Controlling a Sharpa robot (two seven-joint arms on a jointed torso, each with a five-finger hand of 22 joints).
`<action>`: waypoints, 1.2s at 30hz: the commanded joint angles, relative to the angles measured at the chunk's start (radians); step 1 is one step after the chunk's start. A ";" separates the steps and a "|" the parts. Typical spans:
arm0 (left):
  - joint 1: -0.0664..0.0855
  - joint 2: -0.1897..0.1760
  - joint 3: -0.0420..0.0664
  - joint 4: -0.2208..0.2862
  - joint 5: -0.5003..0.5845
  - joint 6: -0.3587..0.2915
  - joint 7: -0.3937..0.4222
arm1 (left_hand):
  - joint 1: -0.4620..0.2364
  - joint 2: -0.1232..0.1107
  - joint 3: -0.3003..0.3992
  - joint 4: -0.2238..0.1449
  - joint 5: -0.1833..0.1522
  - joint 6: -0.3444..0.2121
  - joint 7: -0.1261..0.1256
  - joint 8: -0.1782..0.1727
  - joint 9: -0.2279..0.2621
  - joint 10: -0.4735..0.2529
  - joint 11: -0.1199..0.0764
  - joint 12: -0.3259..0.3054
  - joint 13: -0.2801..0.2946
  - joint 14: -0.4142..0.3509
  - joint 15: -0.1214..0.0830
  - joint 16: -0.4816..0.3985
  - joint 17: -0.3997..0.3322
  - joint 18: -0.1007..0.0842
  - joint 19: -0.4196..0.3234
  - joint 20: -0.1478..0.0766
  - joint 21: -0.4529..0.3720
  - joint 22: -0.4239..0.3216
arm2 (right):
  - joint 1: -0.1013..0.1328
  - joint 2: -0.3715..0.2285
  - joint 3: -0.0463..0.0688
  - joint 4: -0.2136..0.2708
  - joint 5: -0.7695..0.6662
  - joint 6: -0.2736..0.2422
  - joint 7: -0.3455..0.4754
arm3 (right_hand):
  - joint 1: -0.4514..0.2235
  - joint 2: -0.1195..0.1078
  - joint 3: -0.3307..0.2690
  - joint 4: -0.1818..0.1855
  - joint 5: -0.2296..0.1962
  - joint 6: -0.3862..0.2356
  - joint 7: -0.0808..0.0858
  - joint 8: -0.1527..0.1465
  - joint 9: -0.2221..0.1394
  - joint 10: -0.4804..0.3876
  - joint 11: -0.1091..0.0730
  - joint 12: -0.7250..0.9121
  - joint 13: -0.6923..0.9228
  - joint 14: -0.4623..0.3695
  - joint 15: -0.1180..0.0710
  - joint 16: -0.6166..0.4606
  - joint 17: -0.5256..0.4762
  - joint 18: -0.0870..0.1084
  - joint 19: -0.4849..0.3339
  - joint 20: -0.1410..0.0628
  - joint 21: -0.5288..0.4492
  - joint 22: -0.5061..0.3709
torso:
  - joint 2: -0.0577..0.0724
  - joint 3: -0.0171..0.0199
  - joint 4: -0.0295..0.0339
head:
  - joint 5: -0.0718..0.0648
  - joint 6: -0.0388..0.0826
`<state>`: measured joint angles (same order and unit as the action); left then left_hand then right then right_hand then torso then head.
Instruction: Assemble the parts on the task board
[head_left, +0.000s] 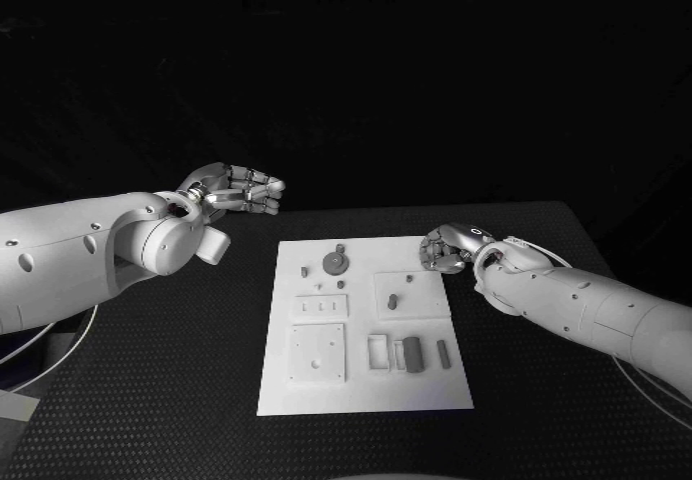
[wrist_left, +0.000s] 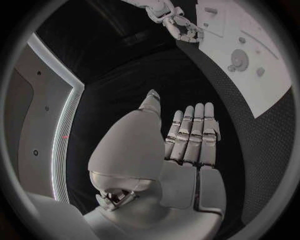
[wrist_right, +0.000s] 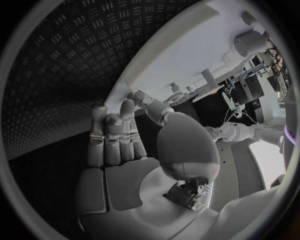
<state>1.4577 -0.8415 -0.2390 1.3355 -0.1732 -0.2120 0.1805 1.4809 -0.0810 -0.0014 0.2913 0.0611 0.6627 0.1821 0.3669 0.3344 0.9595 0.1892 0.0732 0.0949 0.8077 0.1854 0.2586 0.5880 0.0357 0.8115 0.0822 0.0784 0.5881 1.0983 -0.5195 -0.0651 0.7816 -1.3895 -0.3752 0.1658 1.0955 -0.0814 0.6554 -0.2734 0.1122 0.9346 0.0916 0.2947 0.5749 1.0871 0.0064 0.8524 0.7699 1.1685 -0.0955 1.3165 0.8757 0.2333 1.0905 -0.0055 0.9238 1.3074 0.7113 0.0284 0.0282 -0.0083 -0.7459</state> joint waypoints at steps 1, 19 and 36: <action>0.001 0.001 0.001 0.002 -0.012 0.015 0.000 | 0.005 0.007 0.000 0.001 -0.005 0.010 0.036 -0.002 0.002 0.006 0.000 -0.001 0.000 0.009 -0.002 -0.003 0.002 0.012 0.009 0.000 -0.005 -0.001 | -0.001 0.000 0.000 0.006 -0.018 -0.026 0.005 | 0.000 0.010 0.000 -0.005 0.001 0.037 0.022 0.007 0.010 0.009 -0.004 0.010 0.009 0.004 -0.008 0.007 0.003 0.028 0.011 -0.003 0.007 0.020 | 0.000 0.0001 0.0002 | -0.001 0.000; 0.001 0.005 0.001 0.006 -0.242 0.084 -0.169 | -0.079 0.043 -0.010 0.001 -0.005 0.244 -0.041 0.077 0.040 0.296 -0.118 0.114 0.125 0.269 -0.129 0.142 0.155 0.028 0.250 -0.111 0.110 0.064 | 0.061 -0.057 0.015 0.189 -0.081 -0.055 -0.061 | -0.019 -0.013 -0.015 0.003 0.000 0.044 0.017 0.007 0.020 0.018 -0.009 0.023 0.029 0.017 -0.013 0.015 0.006 0.028 0.022 -0.009 0.019 0.019 | -0.009 -0.0036 -0.0111 | 0.006 0.020; -0.032 0.078 -0.001 0.034 -0.290 -0.003 -0.303 | -0.069 0.035 -0.014 0.002 -0.002 0.262 -0.040 0.032 0.031 0.303 -0.125 0.105 0.210 0.264 -0.139 0.167 0.203 0.005 0.254 -0.136 0.120 0.097 | 0.109 -0.090 0.023 0.534 -0.239 0.037 -0.304 | -0.025 -0.044 -0.020 0.014 0.001 0.069 0.006 0.012 0.032 0.042 -0.019 0.028 0.040 0.037 -0.023 0.023 0.008 0.028 0.037 -0.020 0.030 0.017 | -0.055 -0.0095 -0.0339 | 0.036 0.036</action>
<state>1.4290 -0.7679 -0.2403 1.3595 -0.4409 -0.1853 -0.0738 1.4150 -0.0360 -0.0106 0.2923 0.0610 0.9236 0.1356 0.4039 0.3661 1.2649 0.0627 0.1809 0.3036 1.0791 0.0468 0.4252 0.7899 0.0446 1.0721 -0.0503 0.1984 0.6839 1.2069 -0.6115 -0.0419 1.3007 -1.5626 -0.3840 -0.0526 1.0689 -0.1190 0.6388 -0.2619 0.1122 0.9633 0.0634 0.3018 0.6048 1.1209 -0.0127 0.8752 0.8088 1.2006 -0.1162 1.3360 0.8829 0.2399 1.1223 -0.0265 0.9489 1.3073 0.6686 0.0202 -0.0012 0.0203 -0.7109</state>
